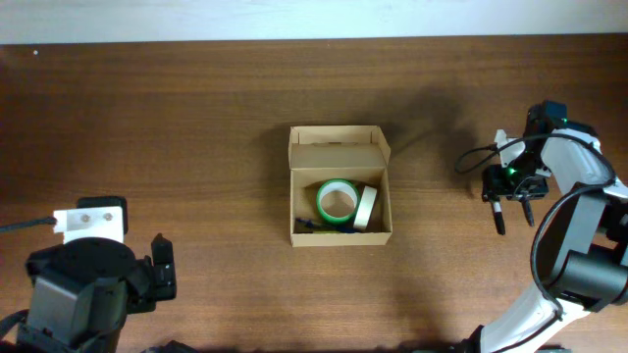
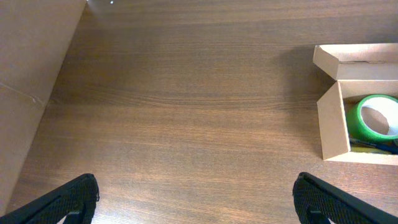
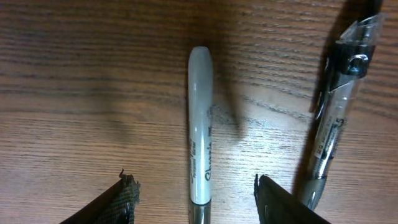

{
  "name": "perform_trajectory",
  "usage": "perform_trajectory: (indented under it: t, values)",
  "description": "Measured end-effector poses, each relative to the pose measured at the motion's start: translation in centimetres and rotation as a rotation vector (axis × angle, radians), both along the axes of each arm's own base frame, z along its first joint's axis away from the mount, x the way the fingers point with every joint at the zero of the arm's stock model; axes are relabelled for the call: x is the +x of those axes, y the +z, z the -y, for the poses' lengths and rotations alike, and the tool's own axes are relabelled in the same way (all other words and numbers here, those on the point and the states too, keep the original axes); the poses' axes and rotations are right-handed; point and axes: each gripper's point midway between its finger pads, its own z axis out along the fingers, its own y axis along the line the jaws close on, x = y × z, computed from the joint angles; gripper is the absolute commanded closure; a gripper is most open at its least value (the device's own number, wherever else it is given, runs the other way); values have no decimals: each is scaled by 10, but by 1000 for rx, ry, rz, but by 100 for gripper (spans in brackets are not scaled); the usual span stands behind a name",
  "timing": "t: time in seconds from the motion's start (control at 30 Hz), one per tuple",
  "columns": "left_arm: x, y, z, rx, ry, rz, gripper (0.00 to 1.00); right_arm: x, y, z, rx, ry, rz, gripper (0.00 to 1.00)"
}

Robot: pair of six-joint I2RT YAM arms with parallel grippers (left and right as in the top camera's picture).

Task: Pack container
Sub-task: 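Lower the right gripper and grasp the black Sharpie marker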

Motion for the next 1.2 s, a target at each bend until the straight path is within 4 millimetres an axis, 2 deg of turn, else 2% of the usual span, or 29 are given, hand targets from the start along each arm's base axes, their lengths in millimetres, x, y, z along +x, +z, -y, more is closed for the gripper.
perform_trajectory:
  t: [0.4, 0.57, 0.77, 1.2]
  values:
    - [0, 0, 0, 0, 0, 0, 1, -6, -16, -3, 17, 1, -40, 45]
    - [0, 0, 0, 0, 0, 0, 0, -6, -16, -3, 17, -2, -41, 56]
    - [0, 0, 0, 0, 0, 0, 0, -8, -22, -3, 23, -8, -59, 63]
    - [0, 0, 0, 0, 0, 0, 0, -8, -22, -3, 21, -32, -58, 93]
